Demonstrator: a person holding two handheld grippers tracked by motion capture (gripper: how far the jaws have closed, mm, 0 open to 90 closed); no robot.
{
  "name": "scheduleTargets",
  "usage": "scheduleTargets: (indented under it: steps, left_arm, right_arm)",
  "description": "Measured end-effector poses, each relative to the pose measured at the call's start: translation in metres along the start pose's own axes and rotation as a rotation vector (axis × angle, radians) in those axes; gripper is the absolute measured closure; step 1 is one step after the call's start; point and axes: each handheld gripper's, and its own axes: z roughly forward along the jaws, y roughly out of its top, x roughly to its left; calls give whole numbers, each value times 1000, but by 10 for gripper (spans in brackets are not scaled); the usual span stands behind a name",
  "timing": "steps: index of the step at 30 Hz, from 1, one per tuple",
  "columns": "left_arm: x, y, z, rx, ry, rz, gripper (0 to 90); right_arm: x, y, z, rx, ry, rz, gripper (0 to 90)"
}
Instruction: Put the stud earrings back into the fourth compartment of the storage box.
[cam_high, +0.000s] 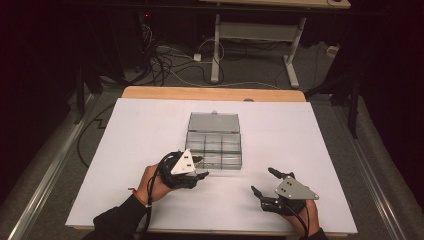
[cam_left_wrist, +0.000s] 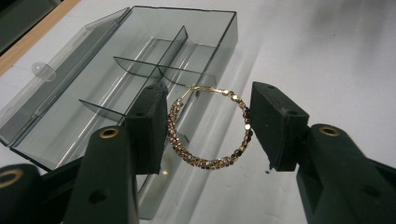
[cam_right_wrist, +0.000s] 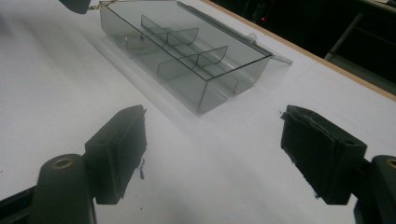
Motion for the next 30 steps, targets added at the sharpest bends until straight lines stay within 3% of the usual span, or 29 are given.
scheduleTargets:
  steps: [8,15,26,30]
  left_arm:
    - [15,0,-2,-5,22,-35,464]
    - [31,-4,5,6,28,-99,464]
    - [56,-15,20,29,-12,-217,463]
    - [59,-18,25,45,-14,-230,462]
  right_arm:
    - [0,-1,1,9,4,1,230]
    - [-1,-3,1,16,6,10,235]
    - [0,-6,4,37,8,16,235]
    - [0,-6,5,39,9,17,237]
